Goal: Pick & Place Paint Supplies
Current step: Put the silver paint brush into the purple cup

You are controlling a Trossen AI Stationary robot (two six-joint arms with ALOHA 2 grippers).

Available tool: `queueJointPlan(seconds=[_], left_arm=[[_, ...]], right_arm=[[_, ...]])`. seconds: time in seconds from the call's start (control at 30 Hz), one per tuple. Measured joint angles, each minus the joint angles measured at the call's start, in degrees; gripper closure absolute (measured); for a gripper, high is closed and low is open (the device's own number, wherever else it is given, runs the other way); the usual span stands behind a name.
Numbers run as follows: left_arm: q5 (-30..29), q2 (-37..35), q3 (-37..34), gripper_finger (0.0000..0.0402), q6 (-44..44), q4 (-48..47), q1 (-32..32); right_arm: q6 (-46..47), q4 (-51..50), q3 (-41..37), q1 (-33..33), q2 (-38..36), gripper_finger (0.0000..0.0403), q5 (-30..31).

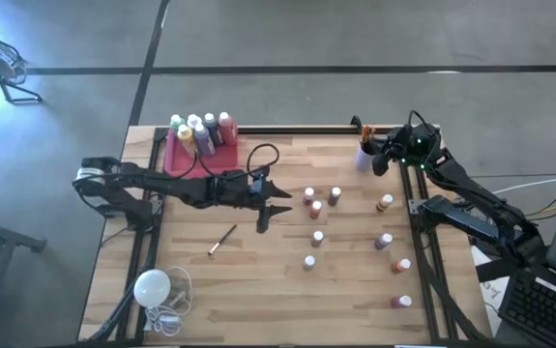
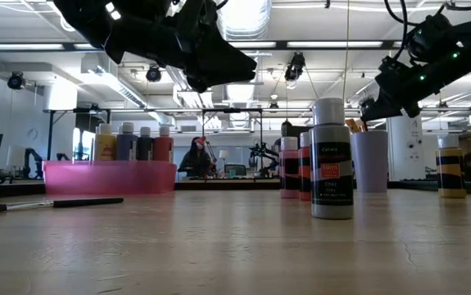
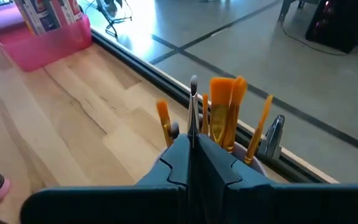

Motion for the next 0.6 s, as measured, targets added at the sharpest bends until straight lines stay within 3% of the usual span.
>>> queueJointPlan(seconds=[0.6], left_arm=[[0.0,0.0,0.0,0.0229,0.0,0.0,0.0]], right_arm=[[-0.3,4.2,-3.6,0.0,2.4,0.0392,1.7]])
